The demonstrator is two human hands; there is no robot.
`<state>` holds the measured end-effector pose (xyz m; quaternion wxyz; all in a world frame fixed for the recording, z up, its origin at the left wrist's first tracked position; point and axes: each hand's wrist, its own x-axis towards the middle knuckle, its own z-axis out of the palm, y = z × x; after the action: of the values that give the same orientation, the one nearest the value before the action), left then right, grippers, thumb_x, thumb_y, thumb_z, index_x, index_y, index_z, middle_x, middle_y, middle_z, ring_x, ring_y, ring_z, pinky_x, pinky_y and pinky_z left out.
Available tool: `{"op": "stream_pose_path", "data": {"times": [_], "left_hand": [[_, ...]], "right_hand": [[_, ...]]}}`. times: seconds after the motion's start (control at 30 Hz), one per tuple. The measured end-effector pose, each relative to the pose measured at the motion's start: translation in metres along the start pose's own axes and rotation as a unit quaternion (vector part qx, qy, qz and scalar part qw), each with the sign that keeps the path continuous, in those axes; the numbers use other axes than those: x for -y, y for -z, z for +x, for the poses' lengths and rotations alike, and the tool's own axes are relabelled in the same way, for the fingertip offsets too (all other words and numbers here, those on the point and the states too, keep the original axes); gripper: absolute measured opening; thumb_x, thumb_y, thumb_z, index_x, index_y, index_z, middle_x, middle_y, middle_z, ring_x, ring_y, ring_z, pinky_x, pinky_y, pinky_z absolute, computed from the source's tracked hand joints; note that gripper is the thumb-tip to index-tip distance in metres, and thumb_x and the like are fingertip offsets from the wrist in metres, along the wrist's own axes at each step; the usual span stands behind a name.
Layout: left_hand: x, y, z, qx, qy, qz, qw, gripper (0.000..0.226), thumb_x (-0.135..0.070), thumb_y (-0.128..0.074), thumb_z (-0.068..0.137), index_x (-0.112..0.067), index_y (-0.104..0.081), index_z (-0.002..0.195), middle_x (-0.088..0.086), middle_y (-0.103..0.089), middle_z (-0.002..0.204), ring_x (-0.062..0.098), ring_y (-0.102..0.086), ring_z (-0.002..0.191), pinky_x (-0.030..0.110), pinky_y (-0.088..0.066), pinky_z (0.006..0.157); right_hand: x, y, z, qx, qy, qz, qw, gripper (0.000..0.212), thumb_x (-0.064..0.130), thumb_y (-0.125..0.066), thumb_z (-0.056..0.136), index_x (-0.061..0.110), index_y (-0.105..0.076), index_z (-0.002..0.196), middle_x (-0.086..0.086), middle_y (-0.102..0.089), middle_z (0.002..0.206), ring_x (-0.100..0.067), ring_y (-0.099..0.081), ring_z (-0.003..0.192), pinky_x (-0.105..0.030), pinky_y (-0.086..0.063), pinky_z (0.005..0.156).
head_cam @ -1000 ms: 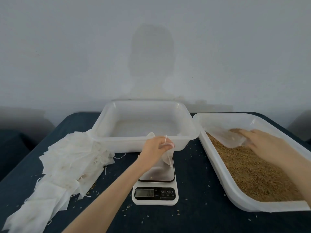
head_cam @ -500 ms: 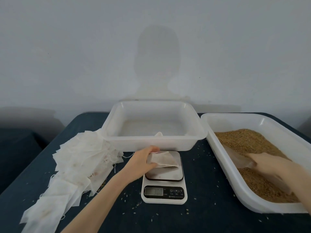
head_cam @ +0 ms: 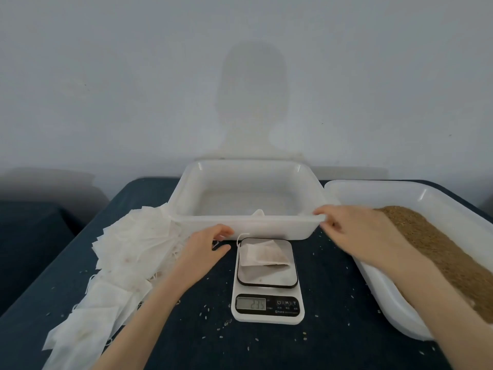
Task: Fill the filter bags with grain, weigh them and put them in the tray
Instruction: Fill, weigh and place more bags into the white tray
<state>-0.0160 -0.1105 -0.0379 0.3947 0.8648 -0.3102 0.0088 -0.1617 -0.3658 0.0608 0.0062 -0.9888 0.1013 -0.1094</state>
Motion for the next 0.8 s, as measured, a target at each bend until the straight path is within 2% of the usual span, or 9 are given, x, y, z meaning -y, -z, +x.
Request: {"op": "stream_pose_path", "data": {"times": [0.1,0.17,0.33,0.43,0.5,0.57,0.67,0.73,0.8], "left_hand": [[0.005,0.002,-0.002,-0.024,0.003,-0.004,1.0,0.027,-0.011,-0.065,0.087,-0.037,-0.06,0.095,-0.025,-0.062,0.093,-0.013,-0.055,0.087,0.0,-0.036,0.073],[0.01,0.005,-0.003,-0.034,0.012,-0.006,0.999,0.032,-0.01,-0.064,0.087,-0.042,-0.058,0.09,-0.023,-0.064,0.092,-0.009,-0.057,0.087,0.002,-0.039,0.073],[0.024,0.013,-0.007,-0.057,0.028,-0.015,0.998,0.036,-0.01,-0.063,0.089,-0.045,-0.058,0.086,-0.019,-0.067,0.087,-0.006,-0.059,0.084,0.012,-0.048,0.076],[0.026,0.014,-0.007,-0.055,0.029,-0.007,0.998,0.034,-0.011,-0.062,0.089,-0.045,-0.058,0.086,-0.019,-0.067,0.085,-0.007,-0.059,0.083,0.007,-0.045,0.072],[0.026,0.011,-0.006,-0.039,0.035,-0.005,0.999,0.033,-0.01,-0.062,0.089,-0.042,-0.059,0.09,-0.018,-0.067,0.087,-0.005,-0.06,0.083,0.007,-0.043,0.073],[0.021,0.005,-0.004,-0.005,0.037,0.014,0.999,0.031,-0.009,-0.063,0.087,-0.036,-0.061,0.102,-0.017,-0.066,0.095,-0.001,-0.06,0.086,0.007,-0.041,0.076],[0.008,-0.008,0.005,0.068,0.003,0.083,0.994,0.041,-0.012,-0.065,0.086,-0.028,-0.057,0.123,-0.013,-0.062,0.108,0.003,-0.053,0.091,0.014,-0.04,0.083],[-0.002,-0.013,0.016,0.09,-0.032,0.137,0.986,0.032,-0.018,-0.065,0.087,-0.028,-0.063,0.117,-0.014,-0.062,0.103,0.007,-0.055,0.091,0.024,-0.046,0.086],[-0.01,-0.016,0.026,0.101,-0.05,0.202,0.973,0.018,-0.026,-0.063,0.089,-0.029,-0.069,0.106,-0.01,-0.065,0.101,0.012,-0.059,0.093,0.03,-0.048,0.082]], "right_hand": [[0.032,-0.017,0.0,0.004,0.065,0.029,0.997,0.028,0.039,-0.039,0.098,0.04,-0.055,0.121,0.015,-0.066,0.1,-0.008,-0.062,0.092,-0.027,-0.048,0.075],[0.04,-0.031,0.002,0.011,0.082,0.035,0.996,0.026,0.037,-0.04,0.098,0.037,-0.059,0.115,0.013,-0.064,0.09,-0.009,-0.061,0.085,-0.026,-0.045,0.066],[0.038,-0.06,0.004,0.024,0.077,0.035,0.996,0.028,0.037,-0.04,0.099,0.036,-0.061,0.118,0.013,-0.066,0.092,-0.009,-0.063,0.084,-0.024,-0.044,0.067],[0.036,-0.075,0.005,0.031,0.073,0.044,0.996,0.028,0.035,-0.042,0.098,0.036,-0.061,0.119,0.014,-0.065,0.089,-0.008,-0.062,0.081,-0.022,-0.041,0.064],[0.041,-0.084,0.007,0.035,0.073,0.053,0.995,0.029,0.036,-0.043,0.097,0.037,-0.06,0.121,0.014,-0.067,0.101,-0.009,-0.063,0.089,-0.022,-0.042,0.068],[0.049,-0.095,0.011,0.036,0.089,0.061,0.994,0.032,0.04,-0.048,0.094,0.036,-0.057,0.125,0.016,-0.061,0.116,-0.007,-0.059,0.101,-0.022,-0.042,0.073],[0.065,-0.105,0.019,0.037,0.11,0.106,0.988,0.043,0.05,-0.058,0.083,0.039,-0.054,0.125,0.021,-0.053,0.121,-0.005,-0.053,0.107,-0.02,-0.038,0.073],[0.075,-0.108,0.024,0.036,0.112,0.134,0.984,0.048,0.055,-0.058,0.076,0.042,-0.055,0.122,0.02,-0.054,0.118,-0.005,-0.054,0.104,-0.021,-0.037,0.071],[0.082,-0.11,0.028,0.029,0.116,0.112,0.986,0.047,0.053,-0.054,0.076,0.04,-0.056,0.121,0.016,-0.059,0.115,-0.009,-0.057,0.104,-0.023,-0.039,0.071]]}}
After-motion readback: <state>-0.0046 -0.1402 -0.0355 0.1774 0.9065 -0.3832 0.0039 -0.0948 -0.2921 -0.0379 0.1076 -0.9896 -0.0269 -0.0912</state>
